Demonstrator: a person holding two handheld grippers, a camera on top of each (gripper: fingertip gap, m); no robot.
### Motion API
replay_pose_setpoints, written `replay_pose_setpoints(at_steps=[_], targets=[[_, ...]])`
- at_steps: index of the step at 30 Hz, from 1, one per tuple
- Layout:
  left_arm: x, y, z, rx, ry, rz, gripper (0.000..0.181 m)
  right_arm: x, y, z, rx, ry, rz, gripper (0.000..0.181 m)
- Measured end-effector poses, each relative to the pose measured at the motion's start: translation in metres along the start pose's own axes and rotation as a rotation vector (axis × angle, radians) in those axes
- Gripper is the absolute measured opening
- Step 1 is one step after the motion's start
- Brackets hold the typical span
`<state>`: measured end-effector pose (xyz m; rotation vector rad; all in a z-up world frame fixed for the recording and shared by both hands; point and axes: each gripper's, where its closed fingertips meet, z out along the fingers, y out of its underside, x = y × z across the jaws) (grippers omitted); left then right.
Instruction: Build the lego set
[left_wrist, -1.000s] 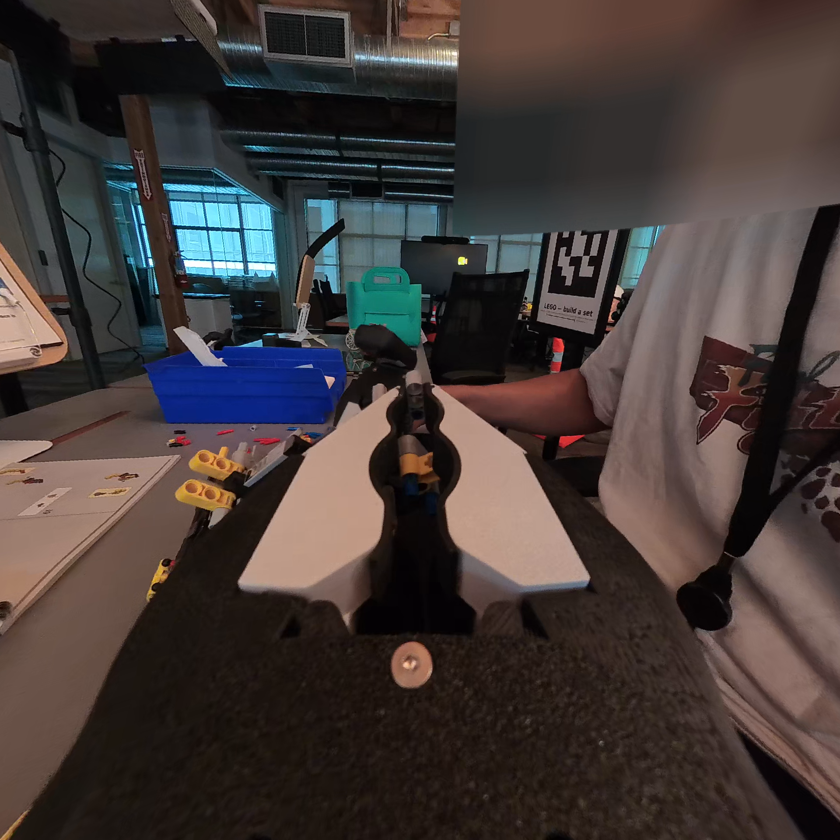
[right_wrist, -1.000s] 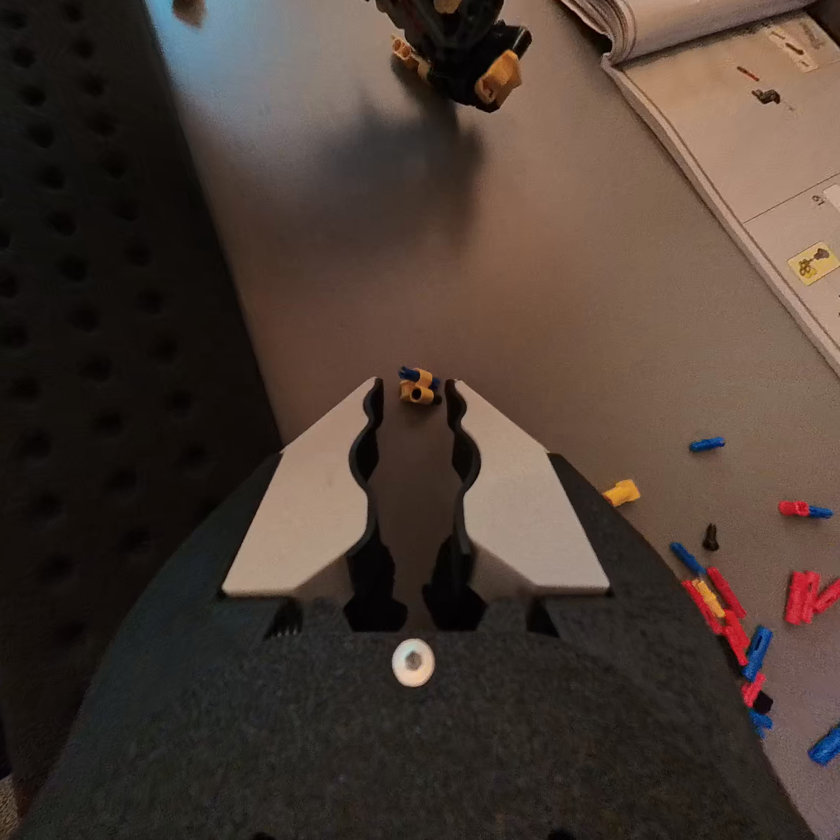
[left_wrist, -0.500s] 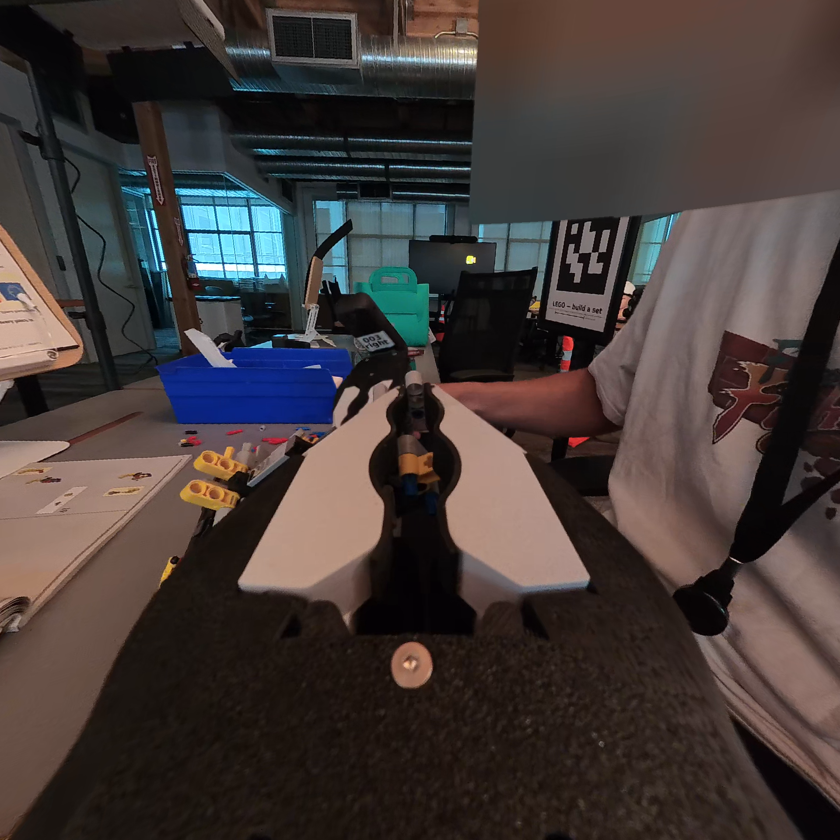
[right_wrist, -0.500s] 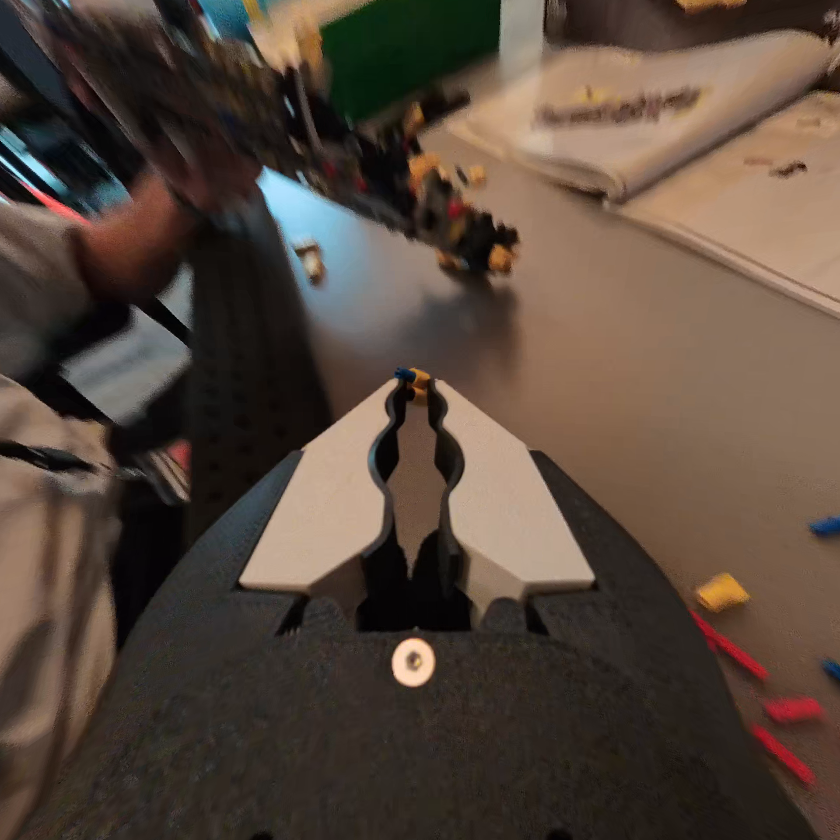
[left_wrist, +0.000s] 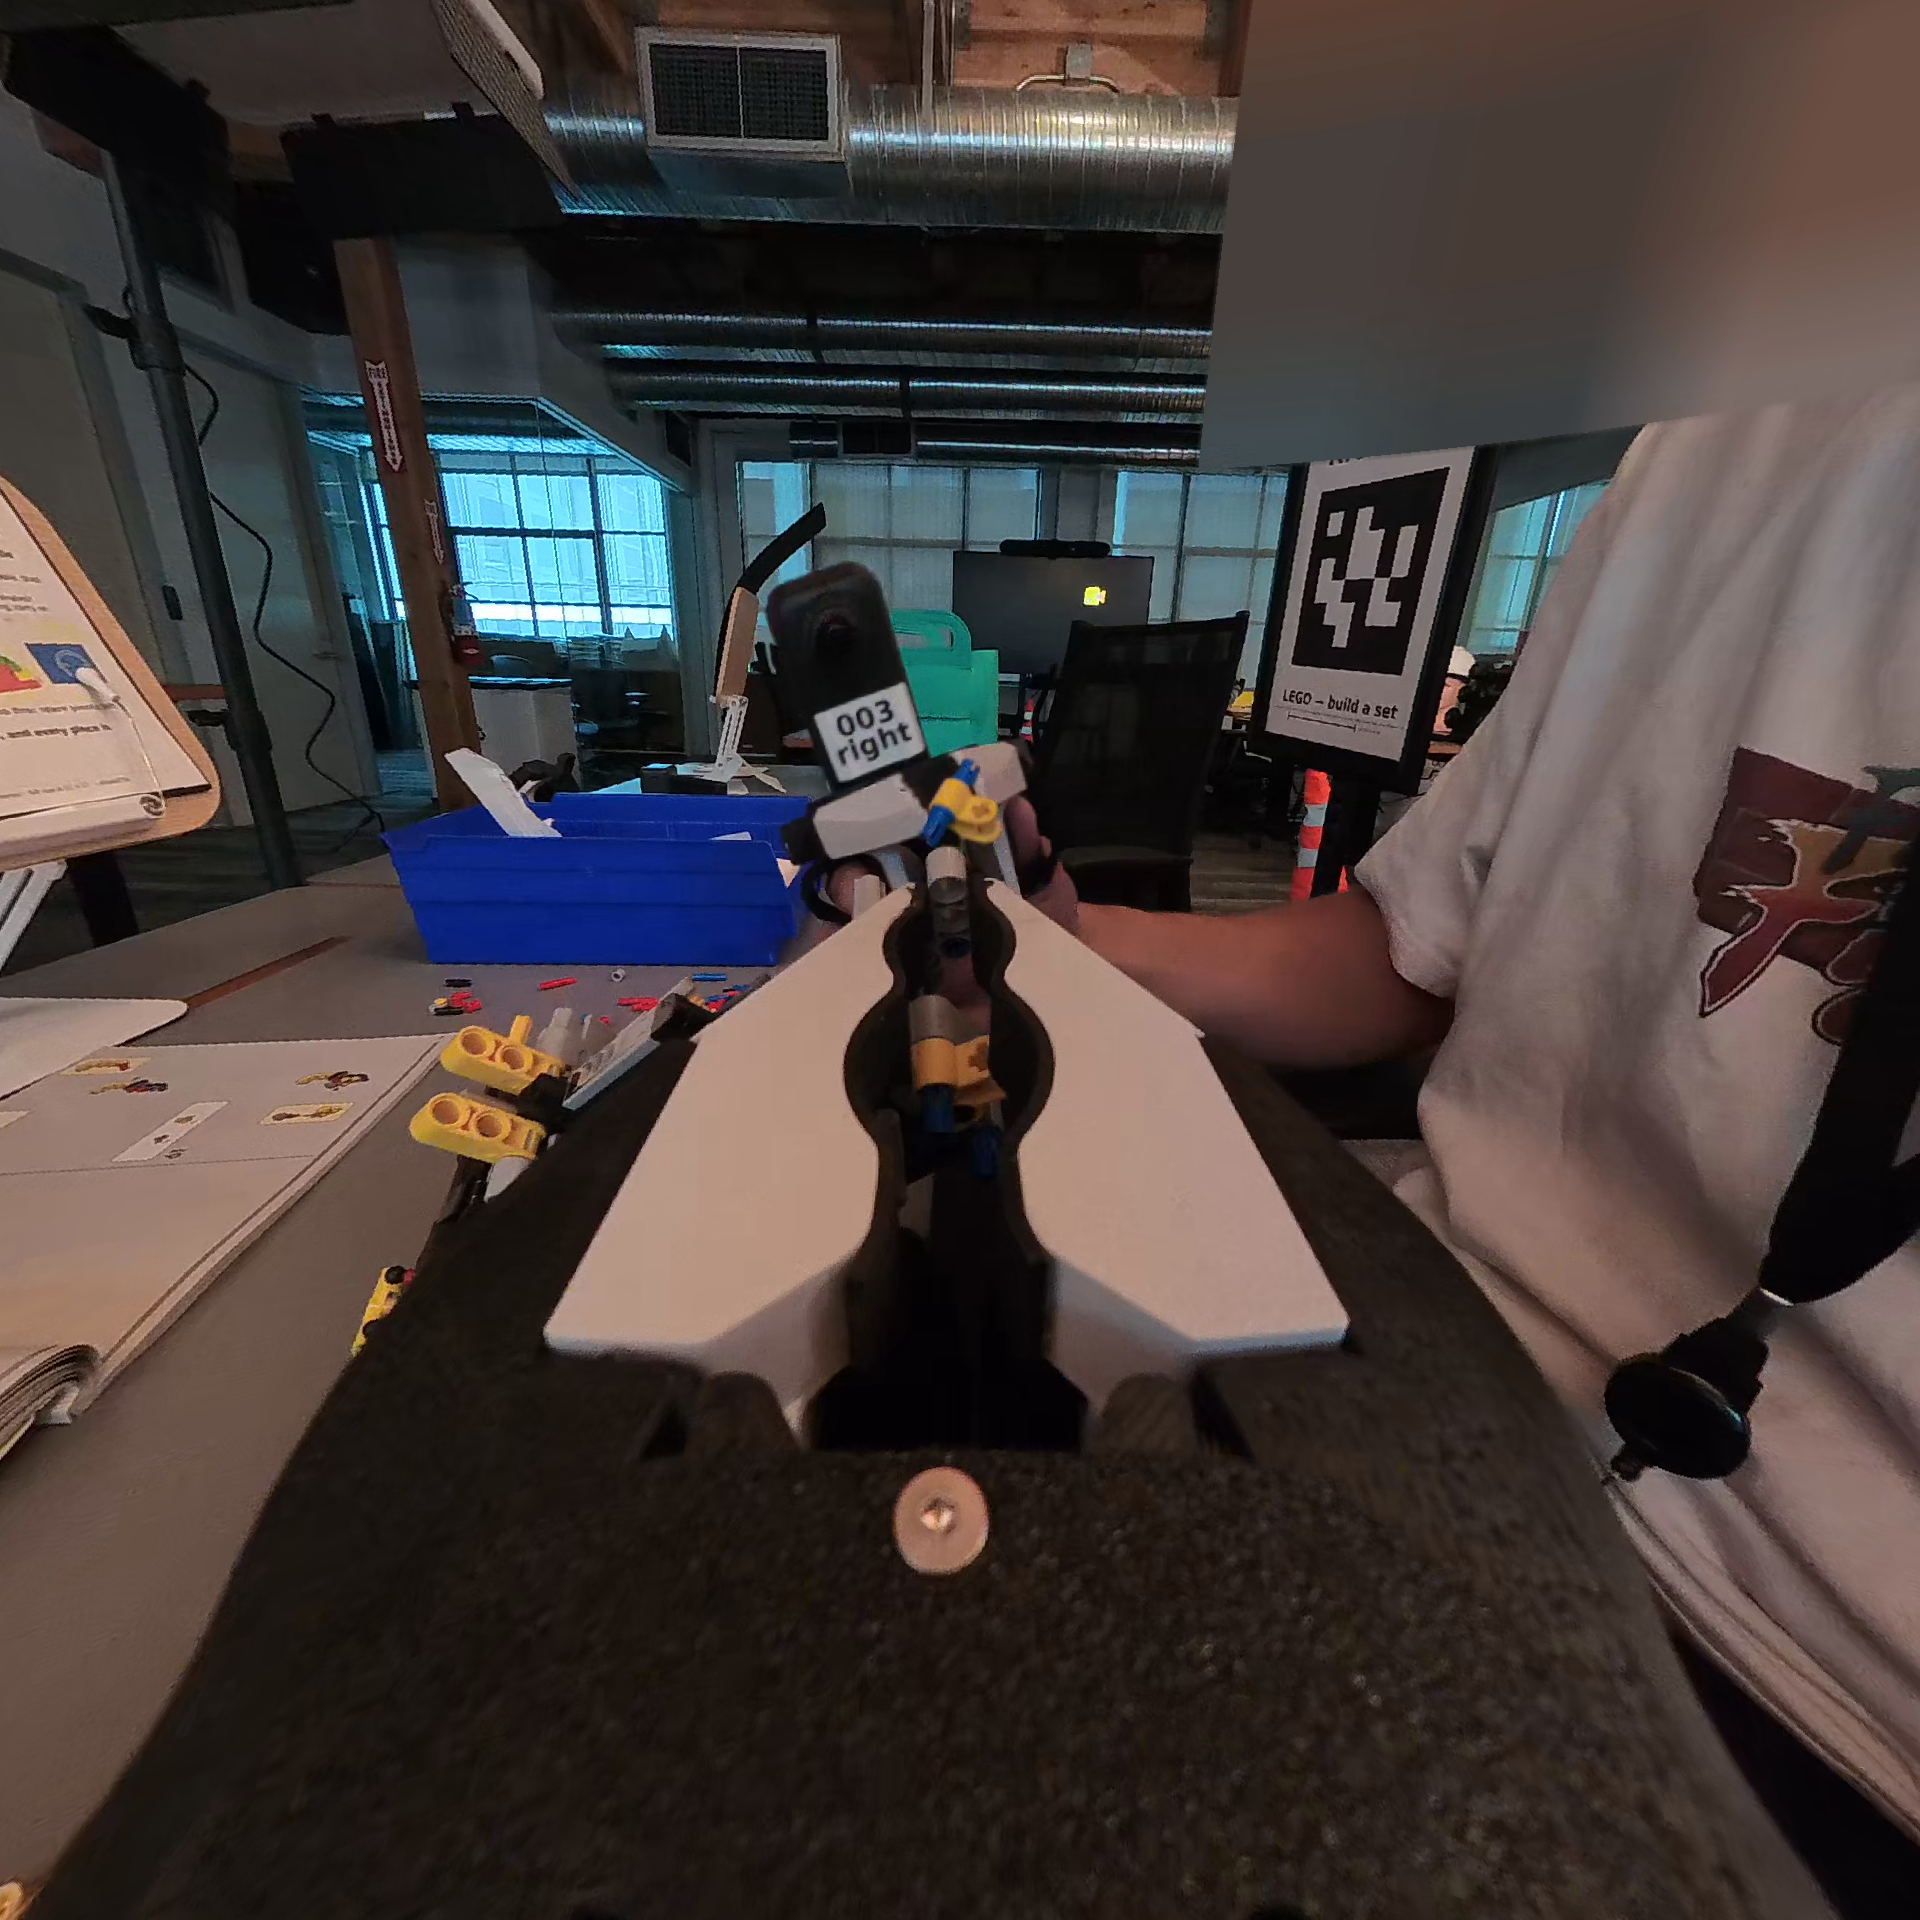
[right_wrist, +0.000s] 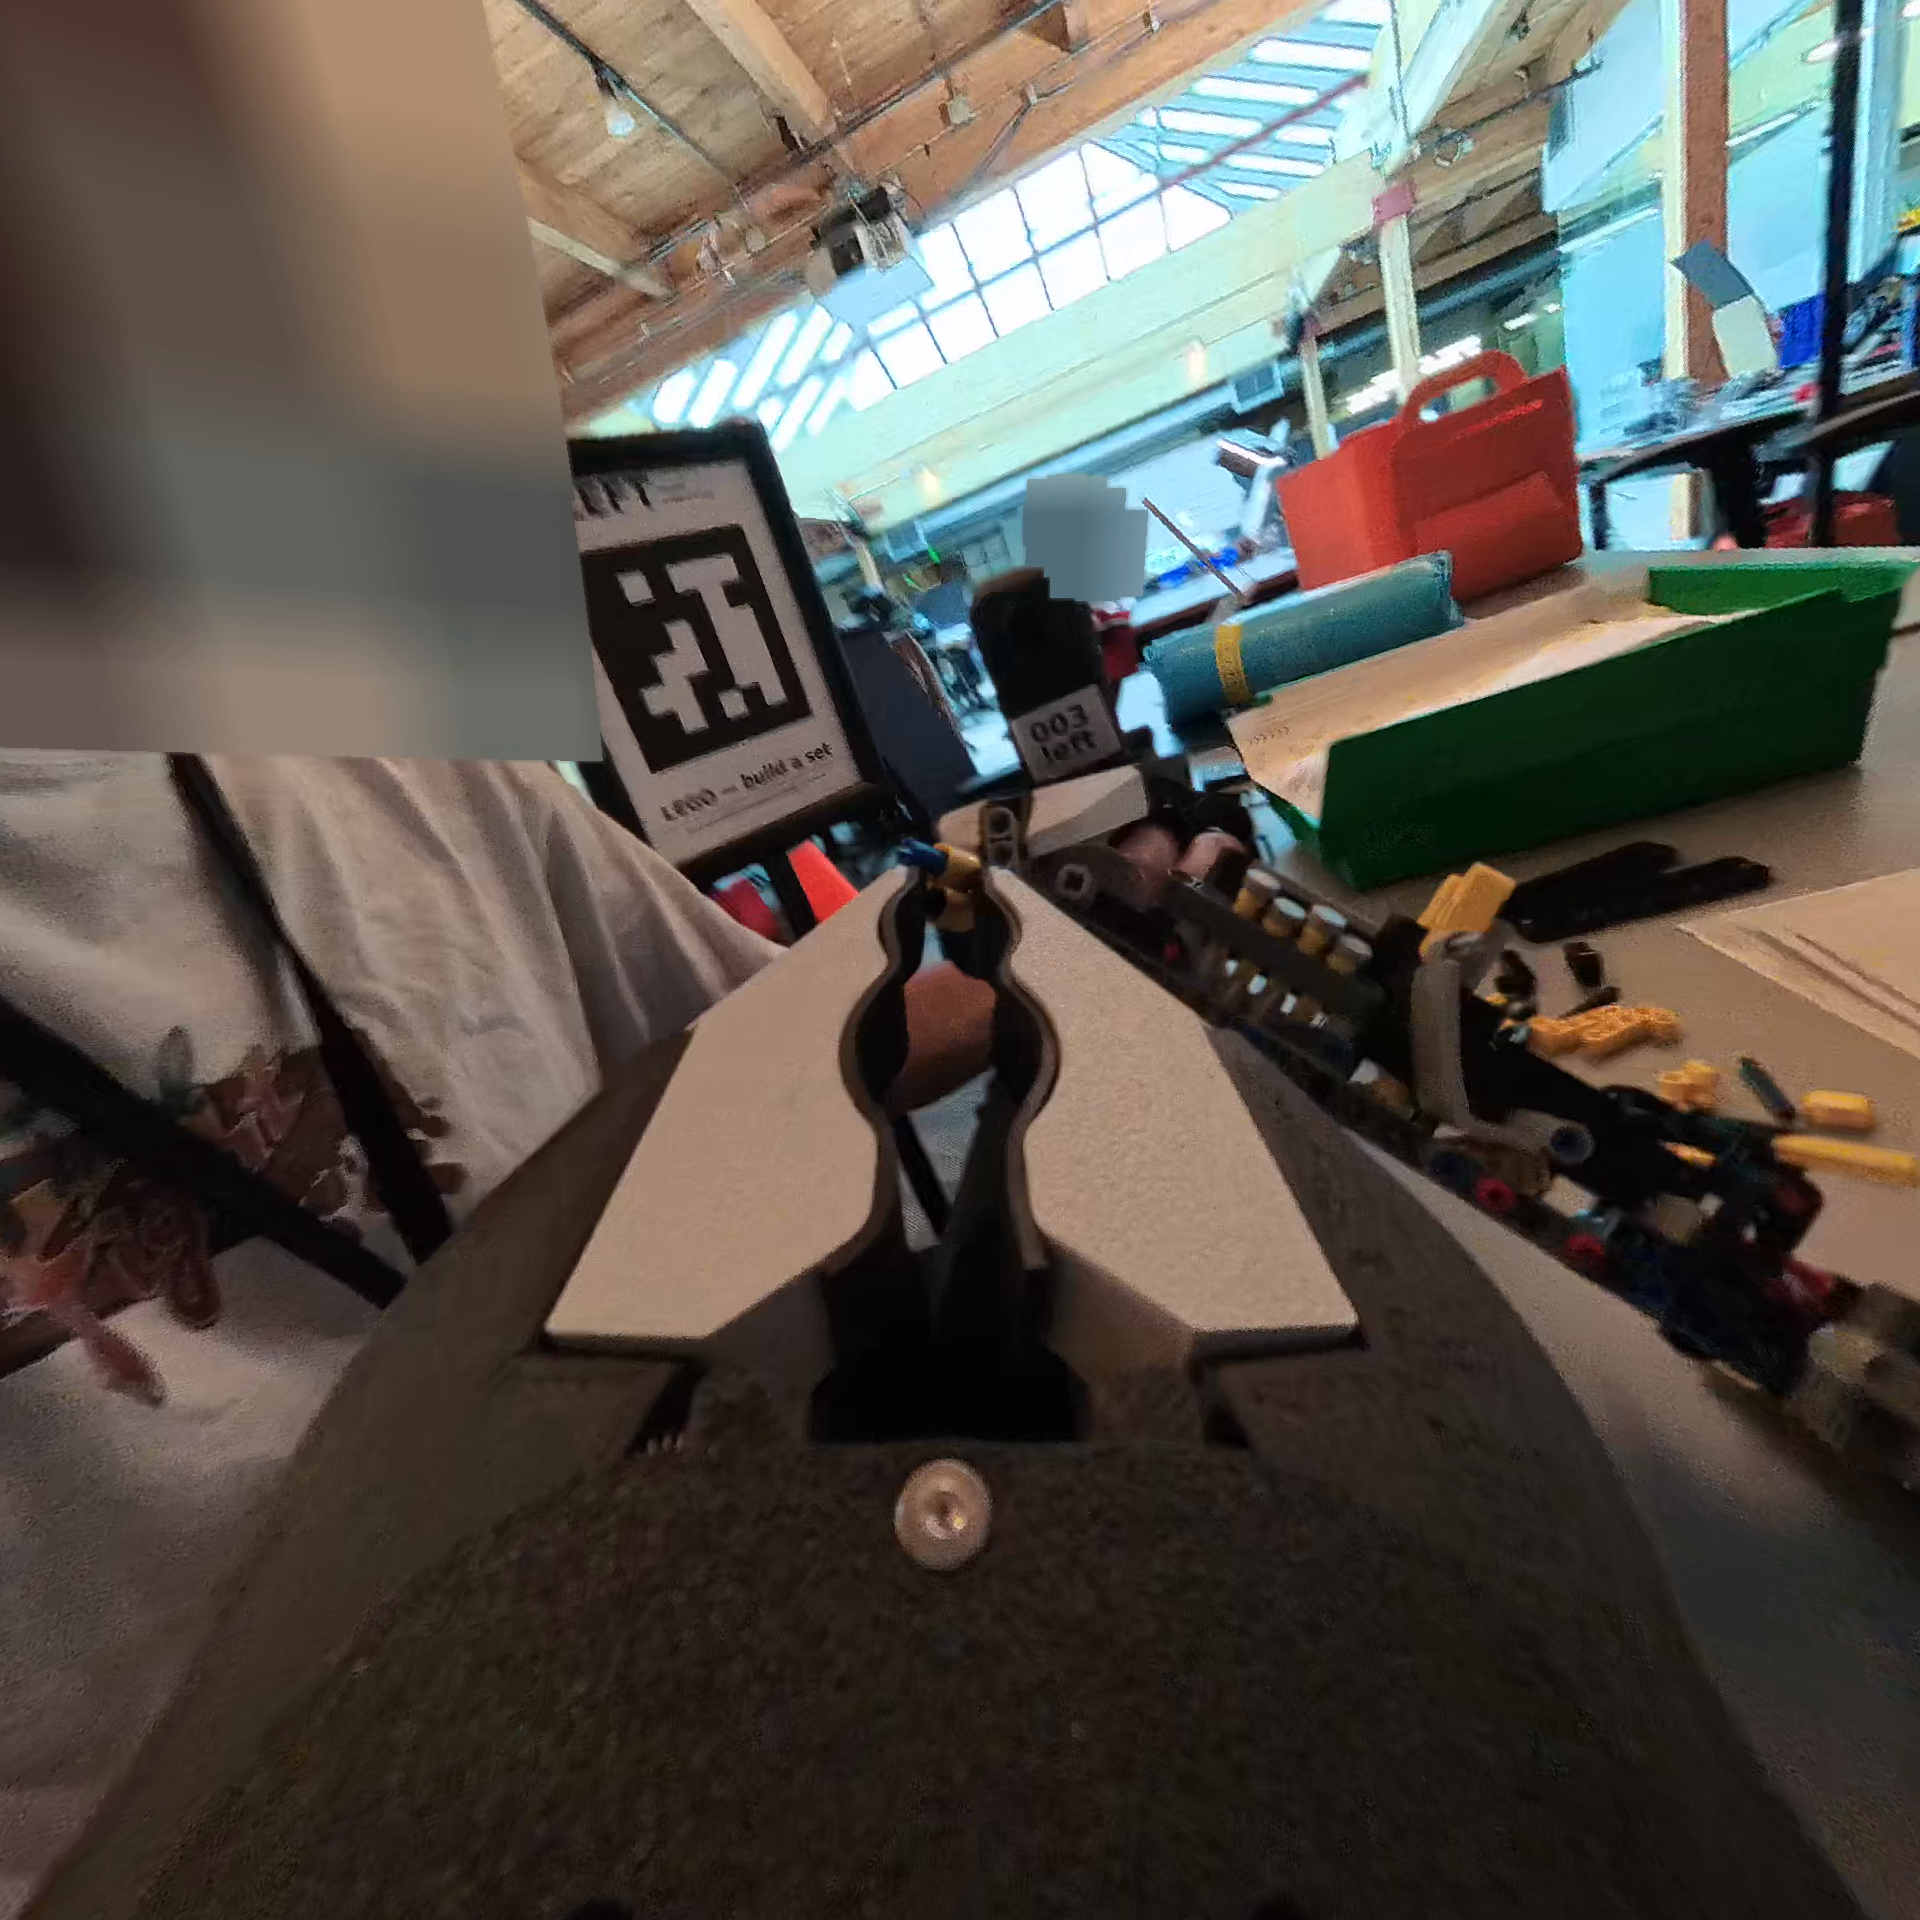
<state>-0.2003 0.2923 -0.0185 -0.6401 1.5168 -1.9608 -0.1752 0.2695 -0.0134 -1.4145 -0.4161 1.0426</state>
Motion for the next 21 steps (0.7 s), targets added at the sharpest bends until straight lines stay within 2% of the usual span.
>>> replay_pose_setpoints(at_steps=[6, 13, 21], targets=[[0.0, -0.001, -0.001, 0.007, -0.005, -0.001, 0.008, 0.008, 0.002, 0.023, -0.054, 0.116, -0.127, 0.009], [-0.002, -0.002, -0.002, 0.01, -0.008, -0.006, 0.008, 0.011, 0.001, 0.024, -0.05, 0.129, -0.129, 0.009], [0.001, 0.002, 0.0, -0.01, 0.014, -0.018, 0.008, 0.008, 0.005, 0.024, -0.118, 0.097, -0.163, 0.01]])
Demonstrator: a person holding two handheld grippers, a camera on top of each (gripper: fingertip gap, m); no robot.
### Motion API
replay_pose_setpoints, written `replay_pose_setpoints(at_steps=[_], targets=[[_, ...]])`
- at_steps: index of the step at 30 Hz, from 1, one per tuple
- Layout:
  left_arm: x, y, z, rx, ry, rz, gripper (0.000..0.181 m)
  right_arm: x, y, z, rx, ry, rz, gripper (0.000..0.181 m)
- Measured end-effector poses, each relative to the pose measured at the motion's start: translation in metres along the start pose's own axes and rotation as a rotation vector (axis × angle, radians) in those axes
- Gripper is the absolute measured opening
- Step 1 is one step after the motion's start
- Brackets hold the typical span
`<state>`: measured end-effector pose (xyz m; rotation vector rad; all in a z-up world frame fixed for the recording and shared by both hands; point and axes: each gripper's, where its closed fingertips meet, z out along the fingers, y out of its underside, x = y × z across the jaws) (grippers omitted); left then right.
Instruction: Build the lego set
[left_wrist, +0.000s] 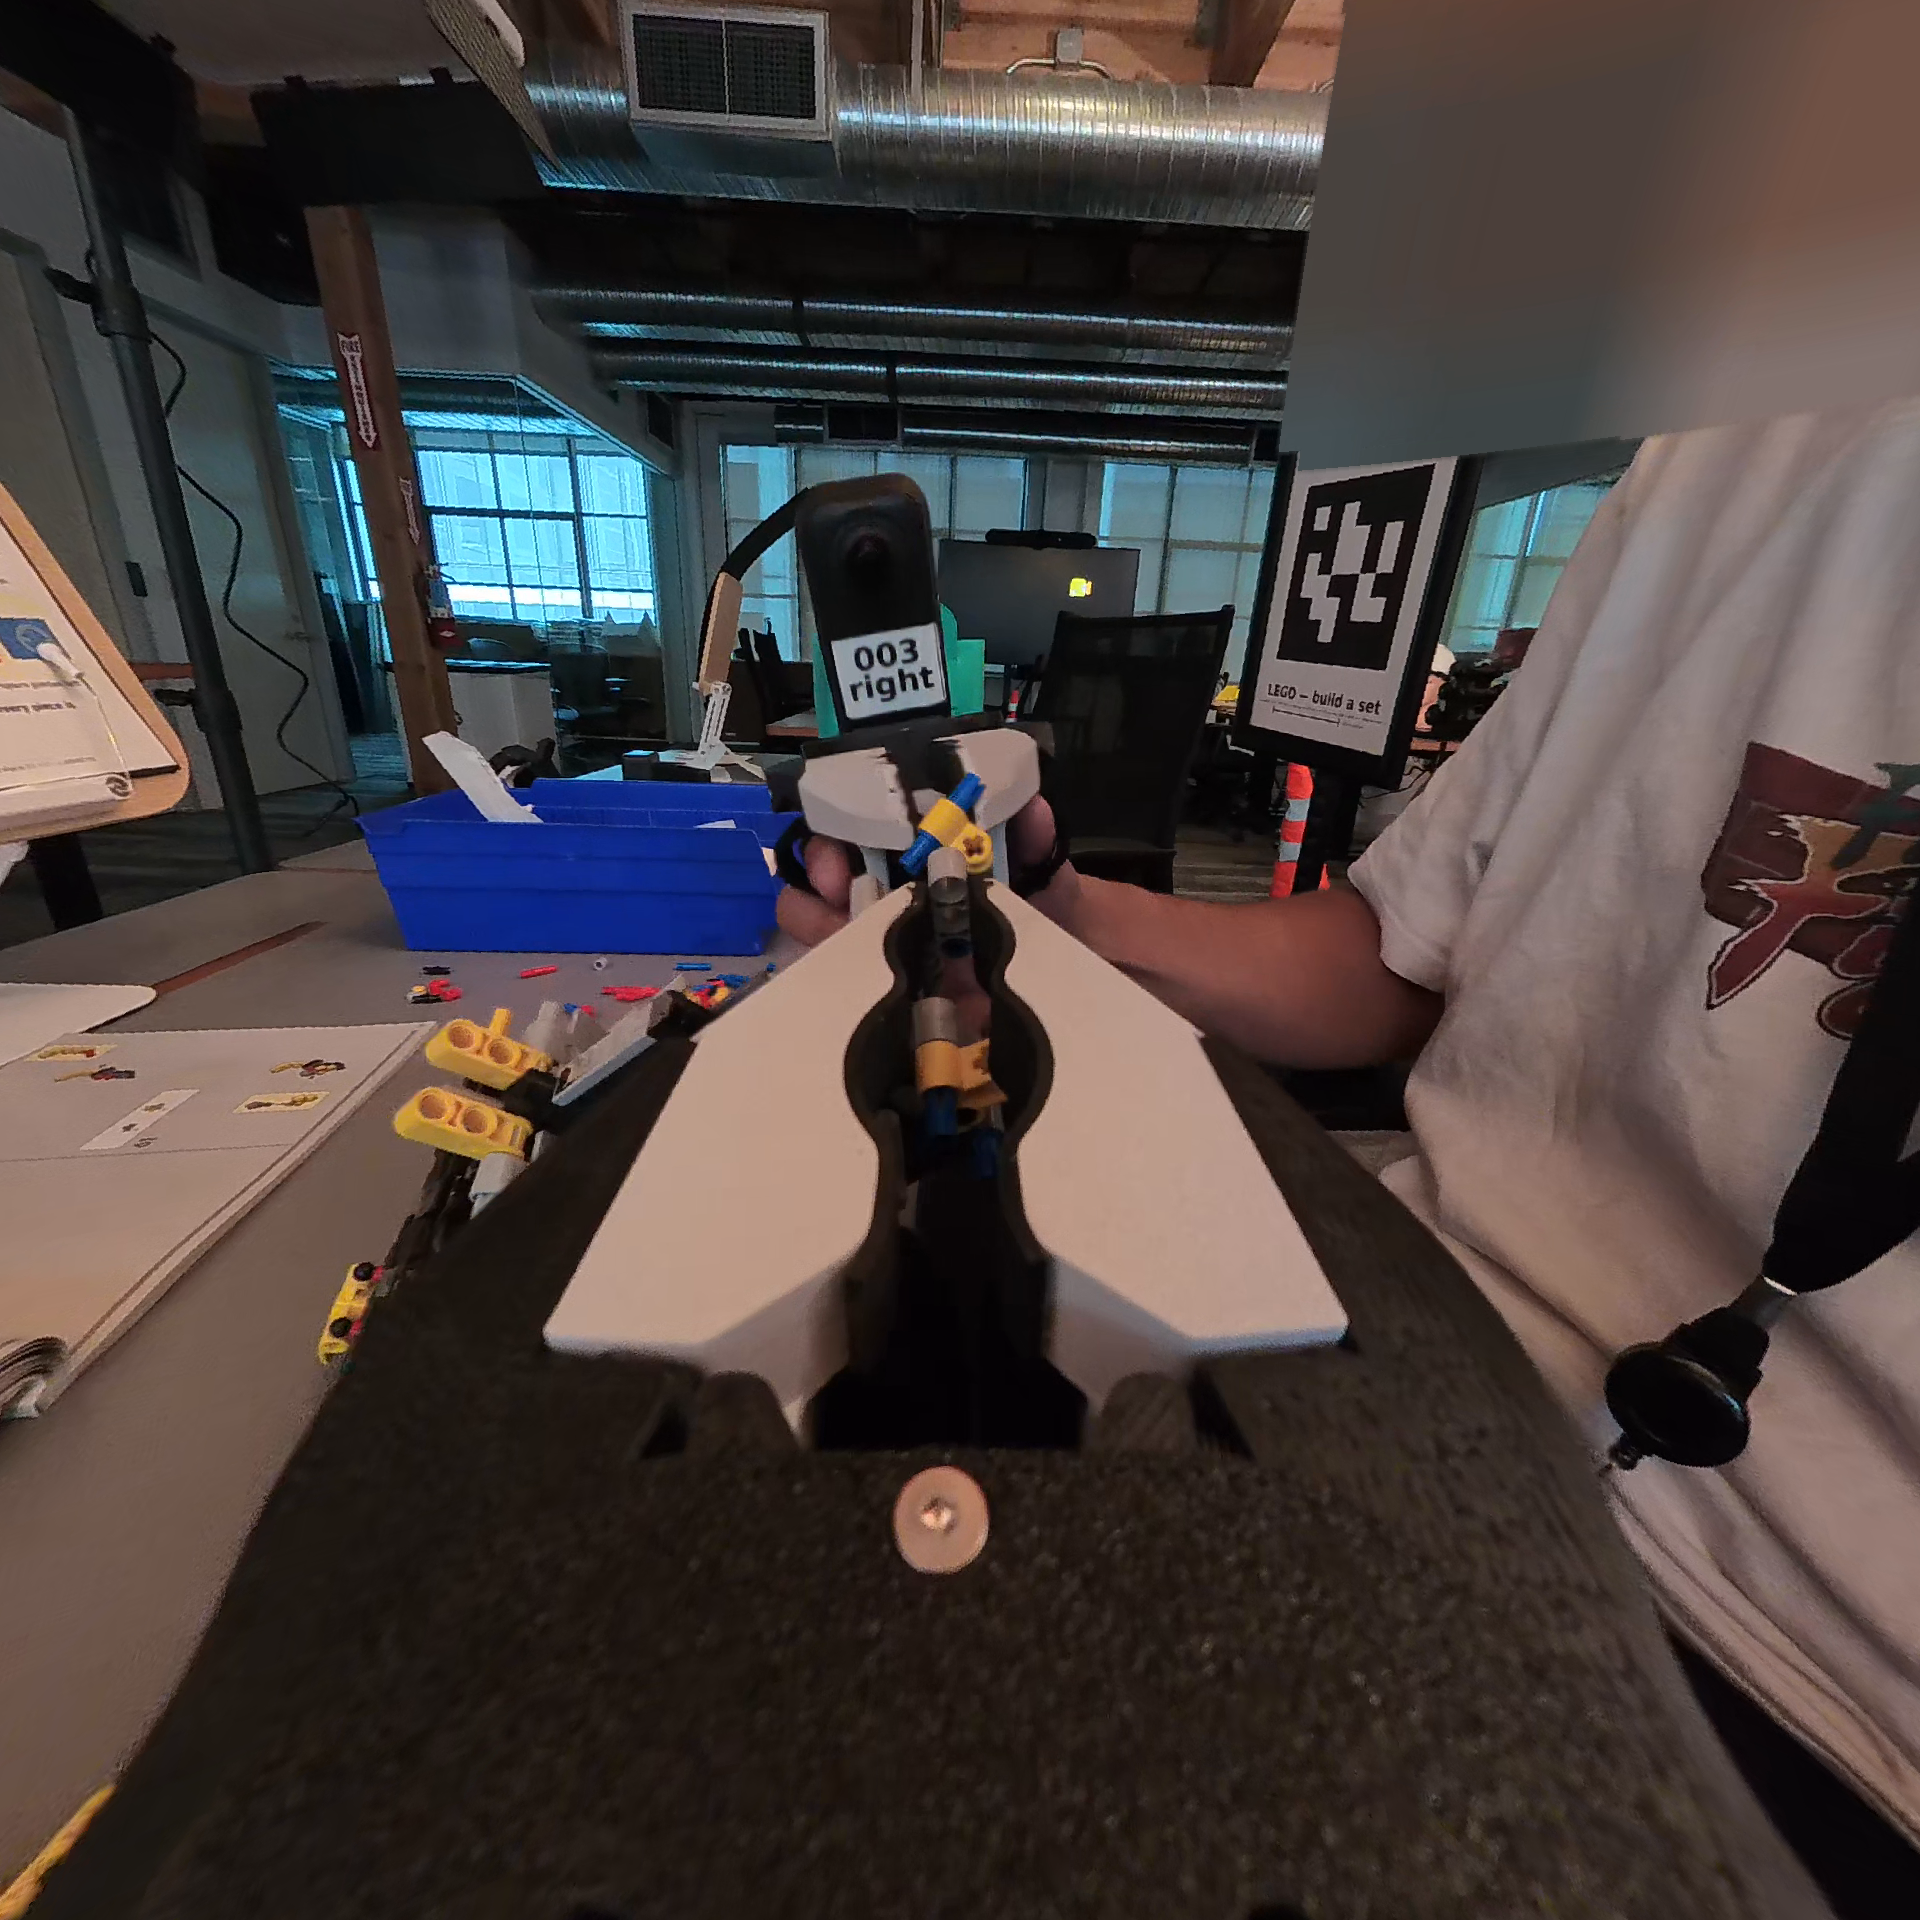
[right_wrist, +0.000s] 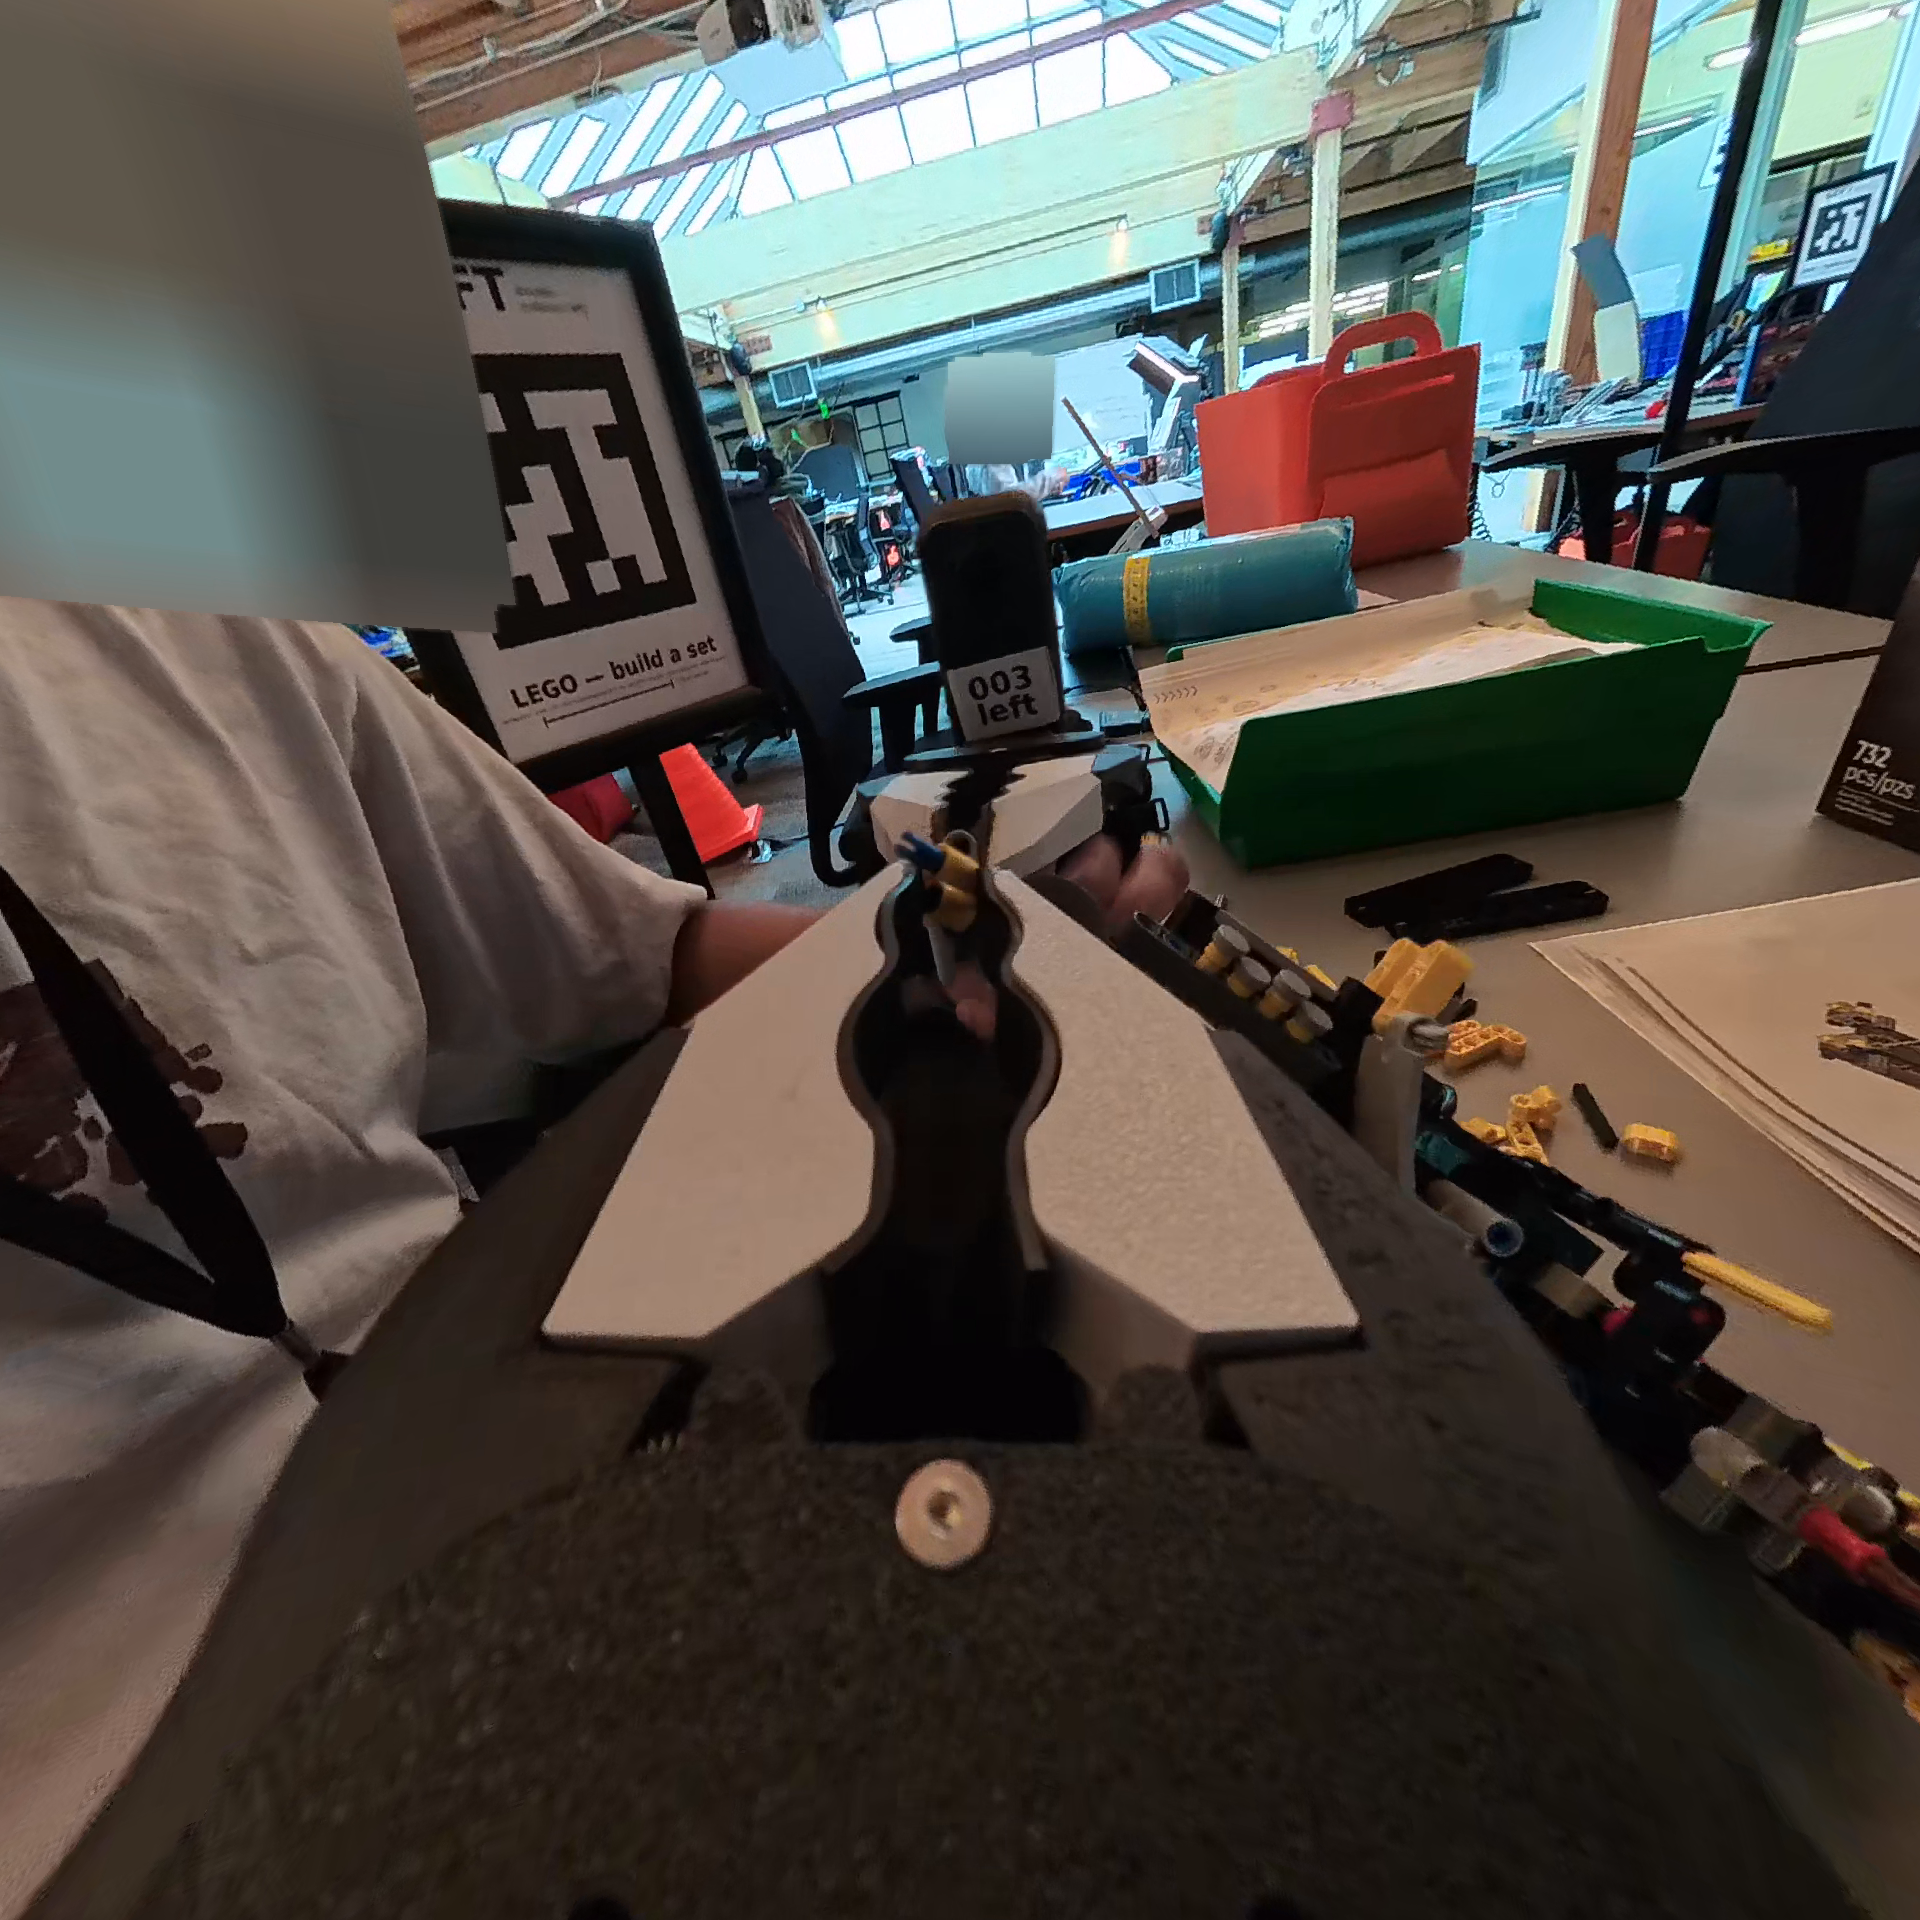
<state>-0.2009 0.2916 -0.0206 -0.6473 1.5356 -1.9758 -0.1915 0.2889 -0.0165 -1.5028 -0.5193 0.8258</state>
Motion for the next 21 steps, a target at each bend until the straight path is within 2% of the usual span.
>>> replay_pose_setpoints(at_steps=[5, 8, 12, 21], targets=[[0.0, -0.001, -0.002, 0.007, 0.024, -0.038, 0.008, -0.002, -0.003, 0.002, -0.015, -0.055, -0.022, 0.009], [-0.001, -0.002, -0.003, 0.013, 0.029, -0.047, 0.008, -0.011, -0.012, 0.006, 0.039, -0.163, 0.066, 0.009], [0.0, -0.002, -0.003, 0.015, 0.032, -0.044, 0.008, -0.006, -0.003, 0.016, -0.003, -0.185, 0.128, 0.009], [0.001, -0.002, -0.003, 0.011, 0.04, -0.04, 0.008, -0.006, -0.004, 0.015, -0.013, -0.278, 0.251, 0.008]])
